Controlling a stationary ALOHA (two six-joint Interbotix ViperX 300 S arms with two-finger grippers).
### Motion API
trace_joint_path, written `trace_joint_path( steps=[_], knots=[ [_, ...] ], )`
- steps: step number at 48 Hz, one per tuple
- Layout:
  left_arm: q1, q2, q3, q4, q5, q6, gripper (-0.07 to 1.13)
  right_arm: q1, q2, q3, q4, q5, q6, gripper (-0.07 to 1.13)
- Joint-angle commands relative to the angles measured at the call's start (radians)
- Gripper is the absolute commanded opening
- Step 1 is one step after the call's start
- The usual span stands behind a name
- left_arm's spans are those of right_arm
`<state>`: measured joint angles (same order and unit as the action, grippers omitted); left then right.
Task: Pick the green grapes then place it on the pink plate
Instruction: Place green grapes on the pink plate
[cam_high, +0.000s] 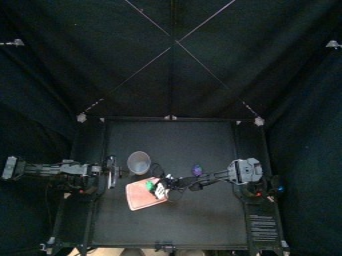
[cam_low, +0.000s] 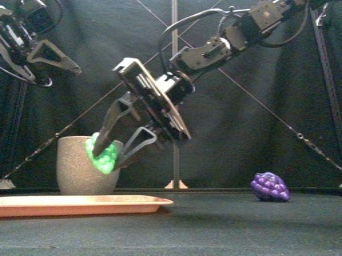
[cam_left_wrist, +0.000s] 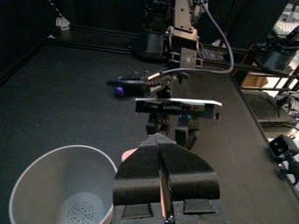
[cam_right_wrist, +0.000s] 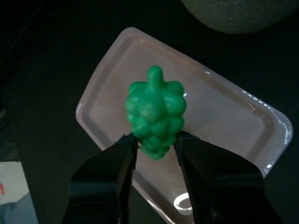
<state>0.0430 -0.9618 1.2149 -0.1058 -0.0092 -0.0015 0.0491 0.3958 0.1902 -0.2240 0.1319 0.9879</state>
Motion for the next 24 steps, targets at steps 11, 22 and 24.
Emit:
trace_joint_path(
  steps=[11, 22, 24],
  knots=[
    [0.008, 0.003, -0.018, -0.002, -0.009, 0.002, 0.11, 0.011, 0.066, -0.106, -0.041, 0.048, -0.003, 0.70],
    [0.017, 0.003, -0.017, -0.002, -0.009, 0.002, 0.11, 0.020, 0.078, -0.120, -0.051, 0.046, -0.005, 0.71],
    [0.017, 0.002, -0.015, -0.002, -0.009, 0.002, 0.11, 0.023, 0.078, -0.121, -0.051, 0.046, -0.005, 0.71]
  ],
)
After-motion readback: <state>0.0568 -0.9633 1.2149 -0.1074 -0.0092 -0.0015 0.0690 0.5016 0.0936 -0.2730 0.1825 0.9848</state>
